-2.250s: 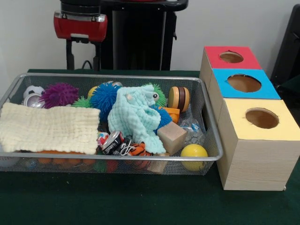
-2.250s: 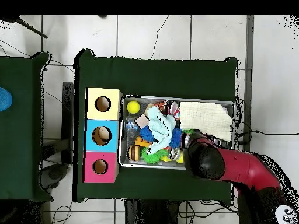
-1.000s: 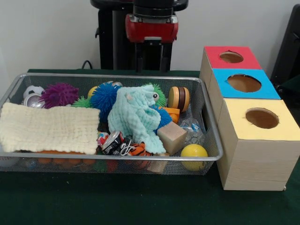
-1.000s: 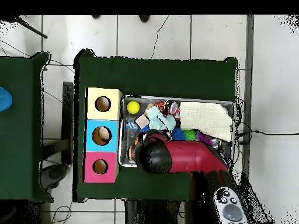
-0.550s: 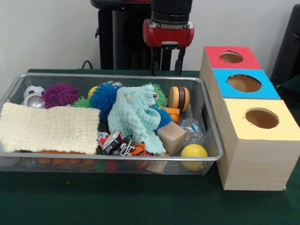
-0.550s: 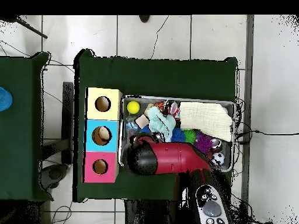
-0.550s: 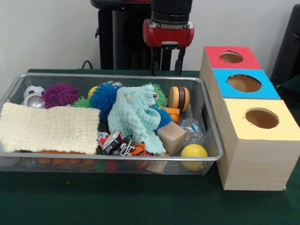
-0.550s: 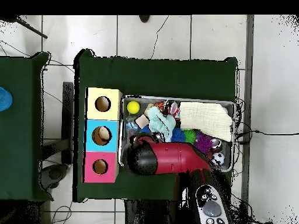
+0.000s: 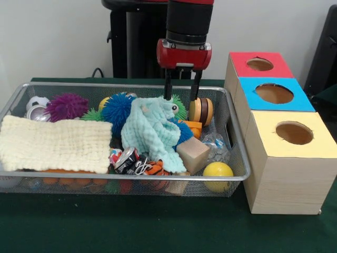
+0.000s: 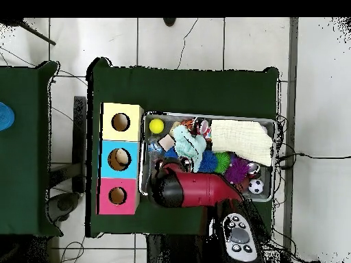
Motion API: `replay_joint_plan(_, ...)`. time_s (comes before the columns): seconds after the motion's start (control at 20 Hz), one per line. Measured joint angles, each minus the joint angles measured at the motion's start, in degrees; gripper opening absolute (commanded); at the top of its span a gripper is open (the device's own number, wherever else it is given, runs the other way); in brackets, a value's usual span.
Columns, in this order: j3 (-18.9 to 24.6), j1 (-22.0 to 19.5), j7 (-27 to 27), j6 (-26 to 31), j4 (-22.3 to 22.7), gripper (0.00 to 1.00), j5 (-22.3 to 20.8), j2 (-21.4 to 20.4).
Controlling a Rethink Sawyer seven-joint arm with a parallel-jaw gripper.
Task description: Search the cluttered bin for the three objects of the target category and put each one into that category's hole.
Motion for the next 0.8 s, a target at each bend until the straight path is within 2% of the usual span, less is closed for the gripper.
replay_joint_plan(0.35,-3.8,3.58,0.0,-2.06,-0.01,1.0,2.82,2.79)
replay_joint_plan(0.8,-8.91,12.35,0.0,-2.06,-0.02,1.0,9.09,4.64)
